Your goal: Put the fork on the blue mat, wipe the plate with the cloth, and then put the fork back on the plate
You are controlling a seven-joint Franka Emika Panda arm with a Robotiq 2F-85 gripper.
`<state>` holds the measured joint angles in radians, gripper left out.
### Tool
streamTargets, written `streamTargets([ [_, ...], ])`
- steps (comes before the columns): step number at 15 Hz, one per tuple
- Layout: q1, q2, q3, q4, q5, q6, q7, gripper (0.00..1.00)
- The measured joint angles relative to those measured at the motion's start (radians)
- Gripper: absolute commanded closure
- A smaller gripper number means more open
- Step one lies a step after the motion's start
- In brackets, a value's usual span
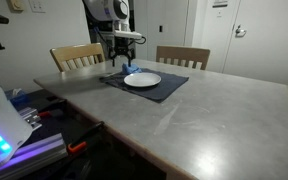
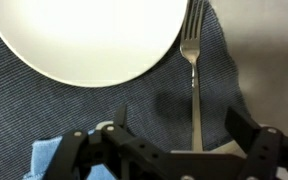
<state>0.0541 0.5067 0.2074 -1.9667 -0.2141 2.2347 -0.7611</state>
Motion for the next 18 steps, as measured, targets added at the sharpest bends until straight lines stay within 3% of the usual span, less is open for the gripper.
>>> streamTargets([
  [10,0.005,-0.007,-0.019,-0.098,-0.159,0.161,-0.020,0.00],
  [18,0.011,-0.003,-0.025,-0.102,-0.171,0.153,-0.018,0.00],
])
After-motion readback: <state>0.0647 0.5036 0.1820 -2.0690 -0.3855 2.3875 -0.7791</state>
